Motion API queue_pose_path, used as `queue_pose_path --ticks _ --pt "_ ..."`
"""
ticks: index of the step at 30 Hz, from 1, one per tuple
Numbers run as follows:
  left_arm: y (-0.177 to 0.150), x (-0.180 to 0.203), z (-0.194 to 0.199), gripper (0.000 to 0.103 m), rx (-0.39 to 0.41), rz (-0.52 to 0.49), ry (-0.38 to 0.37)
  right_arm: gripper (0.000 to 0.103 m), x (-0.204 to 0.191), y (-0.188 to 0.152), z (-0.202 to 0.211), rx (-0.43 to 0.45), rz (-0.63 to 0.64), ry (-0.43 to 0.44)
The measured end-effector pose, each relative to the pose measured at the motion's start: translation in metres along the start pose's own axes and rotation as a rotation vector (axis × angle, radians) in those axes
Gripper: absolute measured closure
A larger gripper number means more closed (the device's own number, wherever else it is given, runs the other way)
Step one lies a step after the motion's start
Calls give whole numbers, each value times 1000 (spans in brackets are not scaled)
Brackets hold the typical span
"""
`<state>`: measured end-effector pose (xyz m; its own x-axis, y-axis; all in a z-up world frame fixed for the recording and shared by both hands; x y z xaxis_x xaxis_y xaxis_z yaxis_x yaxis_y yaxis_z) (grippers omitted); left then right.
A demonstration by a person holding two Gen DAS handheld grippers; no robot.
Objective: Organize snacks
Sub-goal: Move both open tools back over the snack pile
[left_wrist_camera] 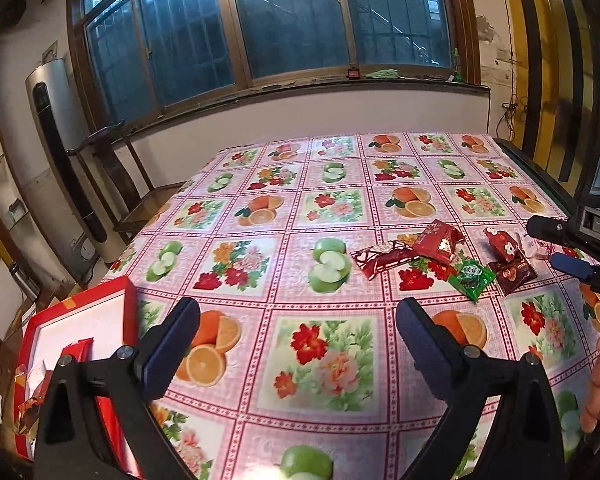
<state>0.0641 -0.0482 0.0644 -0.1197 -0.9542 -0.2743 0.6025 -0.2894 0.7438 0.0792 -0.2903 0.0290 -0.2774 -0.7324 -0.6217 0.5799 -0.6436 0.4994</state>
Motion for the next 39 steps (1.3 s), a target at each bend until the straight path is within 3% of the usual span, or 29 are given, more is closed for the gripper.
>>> queue_pose_path --ticks 13,39 --pt "17 28 -52 5 -10 31 -46 17 0 5 14 61 -21 11" --pt "6 28 -61 5 -21 15 -76 17 4 -2 -4 15 -19 -15"
Point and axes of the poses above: each gripper's, at about its wrist camera, not at the fingertips, and z roughly against the way its jaws point, x to its right, y to its top, the point moved 4 cm from there along -z, roughly the way its jaws point, and after that the axes turned 8 degrees about -z, right-handed, at the moved point
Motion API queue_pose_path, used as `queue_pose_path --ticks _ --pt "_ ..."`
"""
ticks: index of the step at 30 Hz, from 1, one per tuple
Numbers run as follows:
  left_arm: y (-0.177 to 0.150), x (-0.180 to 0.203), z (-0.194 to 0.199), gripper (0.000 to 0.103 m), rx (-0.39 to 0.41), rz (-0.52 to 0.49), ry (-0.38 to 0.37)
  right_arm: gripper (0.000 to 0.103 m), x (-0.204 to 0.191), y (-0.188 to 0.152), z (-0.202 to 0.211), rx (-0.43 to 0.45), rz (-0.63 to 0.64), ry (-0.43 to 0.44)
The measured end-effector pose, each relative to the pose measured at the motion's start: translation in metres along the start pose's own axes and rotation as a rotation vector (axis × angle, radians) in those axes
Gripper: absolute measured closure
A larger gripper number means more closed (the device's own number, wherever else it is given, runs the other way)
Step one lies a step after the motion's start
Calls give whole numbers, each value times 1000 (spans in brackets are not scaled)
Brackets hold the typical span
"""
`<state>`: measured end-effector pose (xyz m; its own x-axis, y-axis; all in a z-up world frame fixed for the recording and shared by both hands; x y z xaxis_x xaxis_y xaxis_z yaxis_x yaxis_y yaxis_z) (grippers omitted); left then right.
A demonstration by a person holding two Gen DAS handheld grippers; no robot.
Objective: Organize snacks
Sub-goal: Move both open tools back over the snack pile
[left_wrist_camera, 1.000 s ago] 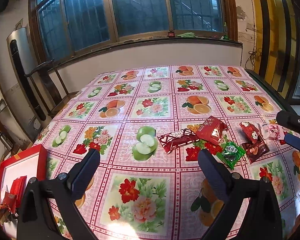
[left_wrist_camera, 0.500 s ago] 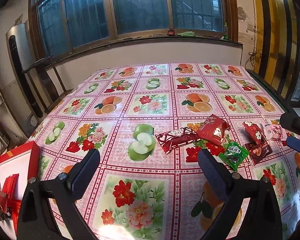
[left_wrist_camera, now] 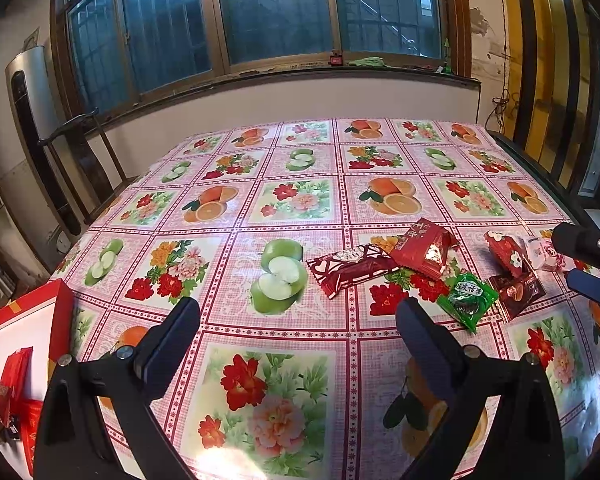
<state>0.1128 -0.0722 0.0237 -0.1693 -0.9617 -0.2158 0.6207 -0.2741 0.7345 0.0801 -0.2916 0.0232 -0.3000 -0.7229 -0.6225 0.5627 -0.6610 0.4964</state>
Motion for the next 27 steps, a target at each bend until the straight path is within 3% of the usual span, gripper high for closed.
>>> queue_pose_path --ticks 27 --pt "-2 4 4 5 20 -18 -16 17 -1 -2 0 -6 -1 4"
Point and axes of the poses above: each gripper's, at about its wrist camera, not at the fingertips, and z roughly against the way its jaws point, x to its right, y to its top, the point moved 4 cm from there along -z, roughly the way its jaws point, and after that the axes turned 8 degrees about -z, right-handed, at the moved point
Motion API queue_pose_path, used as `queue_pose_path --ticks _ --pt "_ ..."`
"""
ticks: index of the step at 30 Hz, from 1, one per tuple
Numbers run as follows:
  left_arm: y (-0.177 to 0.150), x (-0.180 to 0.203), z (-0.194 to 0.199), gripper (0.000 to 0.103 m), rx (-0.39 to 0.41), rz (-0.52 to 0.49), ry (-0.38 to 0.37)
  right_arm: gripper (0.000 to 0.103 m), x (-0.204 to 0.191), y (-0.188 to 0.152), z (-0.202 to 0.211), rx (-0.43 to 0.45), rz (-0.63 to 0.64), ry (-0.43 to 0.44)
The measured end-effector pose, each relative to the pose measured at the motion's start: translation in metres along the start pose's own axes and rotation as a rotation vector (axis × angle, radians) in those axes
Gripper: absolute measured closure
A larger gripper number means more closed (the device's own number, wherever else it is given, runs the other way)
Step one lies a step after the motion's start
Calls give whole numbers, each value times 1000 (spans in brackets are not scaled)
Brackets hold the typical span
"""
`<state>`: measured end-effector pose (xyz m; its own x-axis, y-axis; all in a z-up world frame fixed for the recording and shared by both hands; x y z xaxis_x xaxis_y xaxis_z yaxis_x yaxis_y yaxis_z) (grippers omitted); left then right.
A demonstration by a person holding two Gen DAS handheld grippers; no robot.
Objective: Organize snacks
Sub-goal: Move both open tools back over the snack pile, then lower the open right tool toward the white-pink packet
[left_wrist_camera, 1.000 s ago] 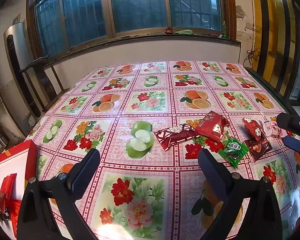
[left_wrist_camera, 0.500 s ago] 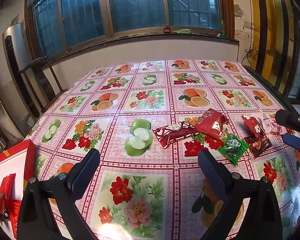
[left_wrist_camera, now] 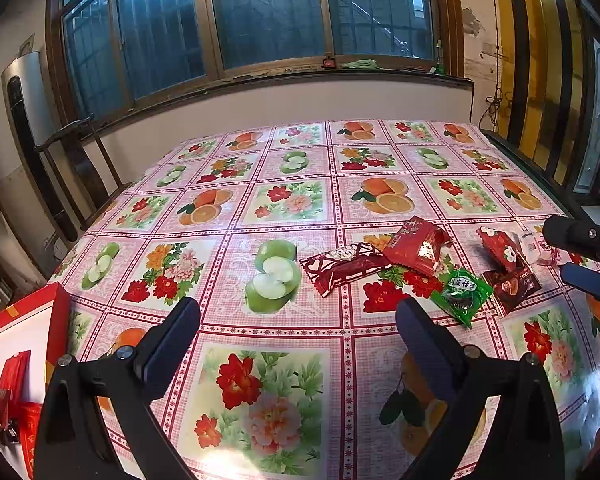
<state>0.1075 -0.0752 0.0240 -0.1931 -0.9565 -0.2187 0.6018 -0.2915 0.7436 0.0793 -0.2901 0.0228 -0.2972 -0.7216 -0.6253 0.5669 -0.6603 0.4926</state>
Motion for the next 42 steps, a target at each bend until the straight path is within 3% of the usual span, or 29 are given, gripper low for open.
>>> queue_pose_path --ticks 21,28,33,39,42 --pt "-13 -46 -21 5 -88 118 79 17 23 6 4 29 -75 -37" --pt "-17 -82 -23 5 -109 247 100 17 17 30 -16 54 -102 -115" --pt "-20 -90 -26 5 -128 295 78 17 12 49 -57 24 -50 -240" --pt "-17 -82 -22 5 -116 259 63 16 7 37 -83 -8 84 -379" --pt "-17 -84 -22 5 -117 265 65 16 -10 12 -84 -69 167 -351"
Point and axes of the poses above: each gripper's, at about its wrist camera, not at the fingertips, and z roughly against the way its jaws point, x to its right, y to its top, the point moved 4 cm from there along -z, roughly the way its jaws point, and after that the axes turned 8 degrees about -z, right-handed, at the moved point
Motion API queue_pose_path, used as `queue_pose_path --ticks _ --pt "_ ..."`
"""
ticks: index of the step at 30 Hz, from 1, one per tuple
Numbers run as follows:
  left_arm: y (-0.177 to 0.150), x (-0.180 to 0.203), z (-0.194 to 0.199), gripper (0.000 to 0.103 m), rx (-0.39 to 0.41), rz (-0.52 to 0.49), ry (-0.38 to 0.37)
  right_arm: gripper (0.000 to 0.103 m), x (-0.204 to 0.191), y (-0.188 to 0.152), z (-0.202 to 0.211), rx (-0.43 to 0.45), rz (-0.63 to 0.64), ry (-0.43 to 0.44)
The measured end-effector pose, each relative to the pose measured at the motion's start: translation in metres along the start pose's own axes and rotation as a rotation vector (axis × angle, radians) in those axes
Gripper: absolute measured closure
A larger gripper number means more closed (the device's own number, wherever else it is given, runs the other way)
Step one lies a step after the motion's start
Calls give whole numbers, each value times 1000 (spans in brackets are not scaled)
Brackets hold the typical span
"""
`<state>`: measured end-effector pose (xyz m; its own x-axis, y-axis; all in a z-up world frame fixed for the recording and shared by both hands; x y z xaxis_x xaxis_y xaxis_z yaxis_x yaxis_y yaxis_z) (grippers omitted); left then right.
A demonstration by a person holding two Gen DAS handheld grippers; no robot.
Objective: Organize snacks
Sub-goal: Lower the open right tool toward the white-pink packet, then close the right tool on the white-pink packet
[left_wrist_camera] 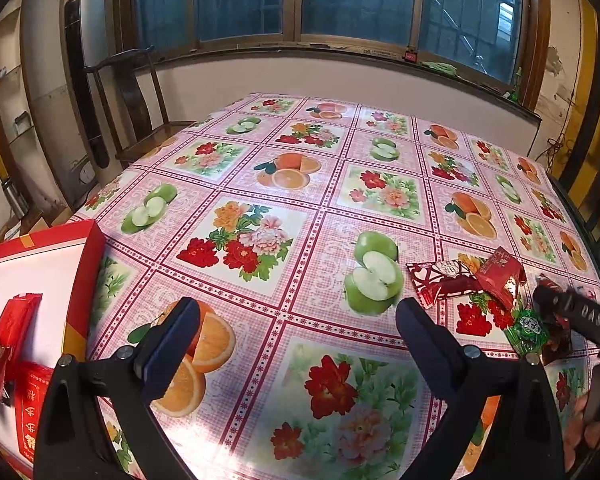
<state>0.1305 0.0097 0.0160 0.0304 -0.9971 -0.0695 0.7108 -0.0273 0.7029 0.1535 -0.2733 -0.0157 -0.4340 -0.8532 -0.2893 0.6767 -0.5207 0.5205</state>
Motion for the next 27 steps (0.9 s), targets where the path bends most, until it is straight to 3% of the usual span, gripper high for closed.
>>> queue_pose_path --ticks 3,5,6,8,11,15,17,21,24,27 --pt "1 -6 -1 5 -1 17 7 16 -30 -41 15 -108 127 103" --pt "3 -14 1 5 11 36 24 17 -50 -72 34 -245 204 295" --pt "3 -18 2 5 16 48 34 18 -49 -76 48 -247 218 350" --pt "3 -25 1 5 17 75 36 18 -26 -55 69 -114 193 287" --pt "3 -28 -3 5 2 94 27 17 35 1 79 59 55 68" --pt "3 -23 -4 5 -7 70 16 17 112 49 56 18 -233 -33" --pt "4 -25 -4 5 -3 78 13 17 125 55 41 -16 -304 -37" --pt "6 -39 -5 5 -7 125 14 17 118 51 20 -48 -335 -61" --pt "6 -48 -7 5 -12 159 10 17 105 49 16 -7 -352 -85" --pt "6 -53 -7 5 -13 176 7 18 86 48 6 -19 -257 -199"
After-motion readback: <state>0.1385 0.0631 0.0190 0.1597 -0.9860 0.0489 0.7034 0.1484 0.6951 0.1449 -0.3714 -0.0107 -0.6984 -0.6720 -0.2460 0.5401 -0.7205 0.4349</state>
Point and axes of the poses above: each gripper's, at about its wrist camera, not at the fingertips, and z roughly against the way its jaws point, x to its right, y to its top, the point moved 4 cm from there along -z, roughly the way its jaws point, and after that the axes turned 8 degrees about -z, right-handed, at the moved point
